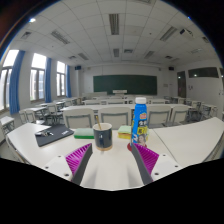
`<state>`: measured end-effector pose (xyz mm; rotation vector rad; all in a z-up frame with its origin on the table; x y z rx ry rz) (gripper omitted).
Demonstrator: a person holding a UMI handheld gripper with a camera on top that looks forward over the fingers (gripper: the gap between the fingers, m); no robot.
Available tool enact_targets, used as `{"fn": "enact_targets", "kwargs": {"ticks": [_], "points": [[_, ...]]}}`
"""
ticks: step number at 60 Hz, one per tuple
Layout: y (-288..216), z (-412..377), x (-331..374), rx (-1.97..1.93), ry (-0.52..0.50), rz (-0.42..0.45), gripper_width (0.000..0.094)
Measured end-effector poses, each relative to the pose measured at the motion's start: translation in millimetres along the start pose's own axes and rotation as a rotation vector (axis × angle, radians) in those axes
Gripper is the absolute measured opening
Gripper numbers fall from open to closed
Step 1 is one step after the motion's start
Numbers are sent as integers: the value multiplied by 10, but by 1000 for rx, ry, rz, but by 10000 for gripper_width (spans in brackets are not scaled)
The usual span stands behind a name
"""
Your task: Pour water
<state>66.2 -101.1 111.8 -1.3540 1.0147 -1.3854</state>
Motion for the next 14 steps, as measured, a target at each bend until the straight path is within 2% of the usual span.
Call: {"fn": "enact_targets", "kwargs": {"ticks": [2,3,8,14], "points": [[-4,-135,77,-4,-26,5,847],[173,62,31,-1,-43,12,848],[-9,-455,300,1,-79,13,852],[-19,-511,387,14,-97,27,853]]}}
Point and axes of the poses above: the point between the fingertips, and its own axes, seen from behind it with the camera up: z to the right, y down, x backward, against the way the camera looks, the point moved 9 cm from there along x, backward, against the way the camera looks, and after that the axes turned 5 degrees about x, right-handed, at the moved point
